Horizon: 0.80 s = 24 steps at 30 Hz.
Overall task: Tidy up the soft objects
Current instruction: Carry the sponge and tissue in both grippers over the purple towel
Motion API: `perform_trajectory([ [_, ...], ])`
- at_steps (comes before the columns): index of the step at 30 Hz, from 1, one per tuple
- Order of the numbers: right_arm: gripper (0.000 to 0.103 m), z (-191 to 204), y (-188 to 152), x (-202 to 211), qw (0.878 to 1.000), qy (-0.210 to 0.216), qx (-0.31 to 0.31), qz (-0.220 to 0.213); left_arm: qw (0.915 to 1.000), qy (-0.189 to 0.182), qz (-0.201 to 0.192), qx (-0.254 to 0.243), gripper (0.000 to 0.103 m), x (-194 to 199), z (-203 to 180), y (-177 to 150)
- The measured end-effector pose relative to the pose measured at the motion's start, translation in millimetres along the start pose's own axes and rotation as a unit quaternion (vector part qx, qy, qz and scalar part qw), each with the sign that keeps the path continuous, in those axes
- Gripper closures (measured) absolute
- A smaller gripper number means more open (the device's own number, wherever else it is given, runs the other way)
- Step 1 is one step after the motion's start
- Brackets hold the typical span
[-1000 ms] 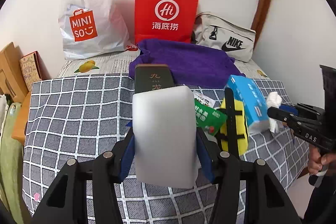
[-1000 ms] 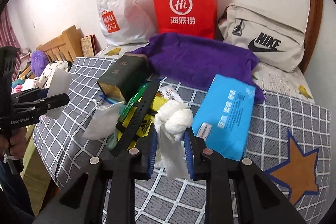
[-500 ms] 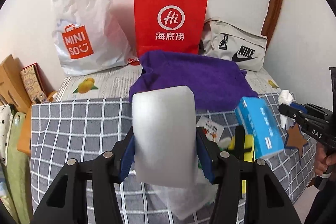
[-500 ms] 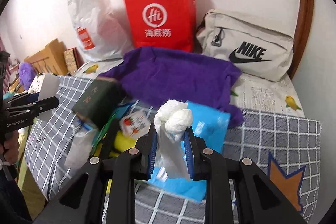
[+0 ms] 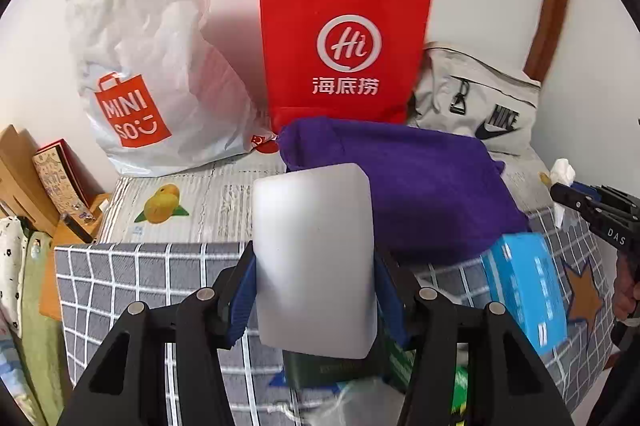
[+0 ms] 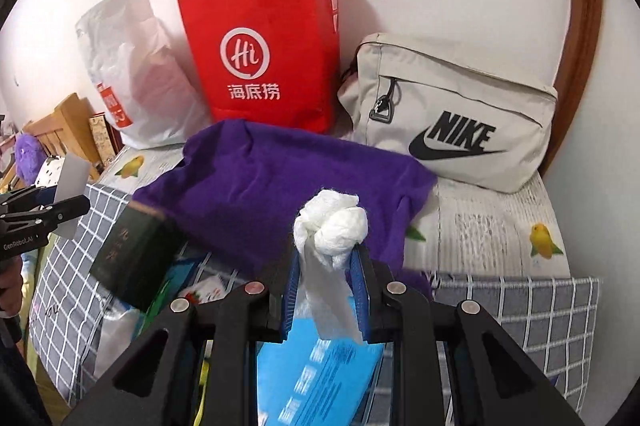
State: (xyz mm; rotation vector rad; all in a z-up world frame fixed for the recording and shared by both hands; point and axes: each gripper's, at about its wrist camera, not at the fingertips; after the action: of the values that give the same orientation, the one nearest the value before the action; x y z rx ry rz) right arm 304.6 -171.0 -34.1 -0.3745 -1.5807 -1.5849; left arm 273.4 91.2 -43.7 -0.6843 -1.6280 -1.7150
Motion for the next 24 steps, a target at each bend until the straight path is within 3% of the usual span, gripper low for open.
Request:
perform_trajectory([
  [12, 0.078, -33, 43, -61, 1.0, 0.003, 0.001, 0.015, 0.9996, 0.002, 0.025, -0.01, 0.051, -63, -8, 53],
  [24, 0.078, -78, 50, -137, 0.996, -0.006, -0.023, 0.082, 0.9969, -0.019, 0.075, -0.015, 0.051, -139, -31, 86],
])
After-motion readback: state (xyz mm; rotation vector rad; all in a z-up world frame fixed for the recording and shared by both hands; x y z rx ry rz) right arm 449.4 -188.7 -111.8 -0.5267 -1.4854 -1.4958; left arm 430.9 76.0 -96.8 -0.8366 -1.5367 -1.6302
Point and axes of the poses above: each gripper's, at about its wrist camera, not at the fingertips, and x roughly against the way its jaws point, z to its left, y to its top, and after that the axes turned 9 degrees about y, right-handed
